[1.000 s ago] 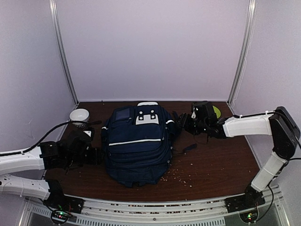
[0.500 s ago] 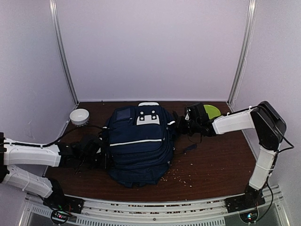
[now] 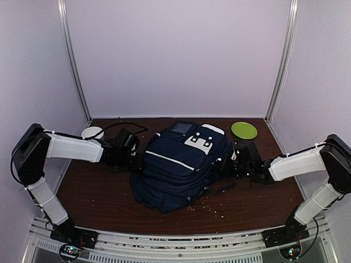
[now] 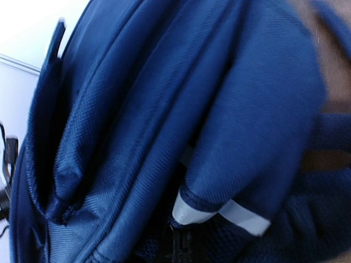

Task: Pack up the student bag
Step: Adjust the student bag at the center of the board.

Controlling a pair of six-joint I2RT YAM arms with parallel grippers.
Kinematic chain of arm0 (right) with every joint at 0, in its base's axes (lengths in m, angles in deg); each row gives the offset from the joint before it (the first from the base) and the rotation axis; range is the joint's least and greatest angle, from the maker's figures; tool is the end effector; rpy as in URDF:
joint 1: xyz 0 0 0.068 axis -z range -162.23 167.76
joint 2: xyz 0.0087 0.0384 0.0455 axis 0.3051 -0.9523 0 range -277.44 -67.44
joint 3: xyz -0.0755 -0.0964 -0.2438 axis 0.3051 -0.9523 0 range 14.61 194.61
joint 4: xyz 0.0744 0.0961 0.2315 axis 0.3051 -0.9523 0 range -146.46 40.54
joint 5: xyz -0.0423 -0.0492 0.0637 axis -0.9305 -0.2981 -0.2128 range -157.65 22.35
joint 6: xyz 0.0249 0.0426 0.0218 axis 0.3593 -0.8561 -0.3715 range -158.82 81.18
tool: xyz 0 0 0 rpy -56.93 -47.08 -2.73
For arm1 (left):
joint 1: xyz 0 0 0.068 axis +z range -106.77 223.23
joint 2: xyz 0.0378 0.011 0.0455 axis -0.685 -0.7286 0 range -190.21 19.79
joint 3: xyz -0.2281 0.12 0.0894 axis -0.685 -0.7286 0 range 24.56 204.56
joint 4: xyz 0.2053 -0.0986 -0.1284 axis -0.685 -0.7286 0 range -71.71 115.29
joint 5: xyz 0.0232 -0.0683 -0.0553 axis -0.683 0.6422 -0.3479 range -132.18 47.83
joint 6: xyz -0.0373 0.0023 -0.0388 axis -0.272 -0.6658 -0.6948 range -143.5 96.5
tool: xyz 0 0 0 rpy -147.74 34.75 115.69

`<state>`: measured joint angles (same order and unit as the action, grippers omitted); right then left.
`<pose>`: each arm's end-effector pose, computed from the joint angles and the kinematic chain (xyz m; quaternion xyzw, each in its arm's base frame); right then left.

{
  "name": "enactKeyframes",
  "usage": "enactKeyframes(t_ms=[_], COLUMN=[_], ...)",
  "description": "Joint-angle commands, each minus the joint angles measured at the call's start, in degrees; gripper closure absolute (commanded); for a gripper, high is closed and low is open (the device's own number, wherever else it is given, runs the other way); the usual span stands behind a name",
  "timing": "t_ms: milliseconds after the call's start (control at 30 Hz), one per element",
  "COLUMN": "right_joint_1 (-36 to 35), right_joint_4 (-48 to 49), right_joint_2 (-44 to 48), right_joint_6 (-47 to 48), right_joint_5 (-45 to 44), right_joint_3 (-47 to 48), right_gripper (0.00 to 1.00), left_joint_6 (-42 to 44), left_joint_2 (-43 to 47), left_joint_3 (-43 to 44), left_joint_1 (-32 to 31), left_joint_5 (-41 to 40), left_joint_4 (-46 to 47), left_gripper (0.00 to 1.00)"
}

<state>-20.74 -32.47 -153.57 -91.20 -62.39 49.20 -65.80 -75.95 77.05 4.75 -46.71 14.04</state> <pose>0.2262 0.1843 0.1603 0.0856 0.8804 0.3597 0.2971 0.2597 -0.2029 0.1628 -0.0438 0.9507 -0.1687 0.2564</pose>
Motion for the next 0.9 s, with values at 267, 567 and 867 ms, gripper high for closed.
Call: enactKeyframes(t_ms=[267, 567, 867], right_joint_1=[-8.35, -11.31, -20.61], right_joint_4=[8.50, -0.88, -4.67], right_joint_2=[-3.00, 11.12, 13.12], right_joint_6=[-8.09, 1.29, 5.97], right_joint_5=[-0.28, -6.67, -6.17], right_joint_3=[-0.04, -5.27, -6.45], right_gripper=[1.00, 0.52, 0.52], left_joint_6=[6.45, 3.18, -2.63], left_joint_2=[-2.94, 20.79, 28.68], left_joint_3=[14.72, -5.14, -10.11], left_joint_1=[3.23, -2.21, -18.40], left_joint_5=[-0.42, -6.53, -14.54], left_joint_4=[4.10, 2.09, -7.54], left_gripper=[0.56, 0.13, 0.10])
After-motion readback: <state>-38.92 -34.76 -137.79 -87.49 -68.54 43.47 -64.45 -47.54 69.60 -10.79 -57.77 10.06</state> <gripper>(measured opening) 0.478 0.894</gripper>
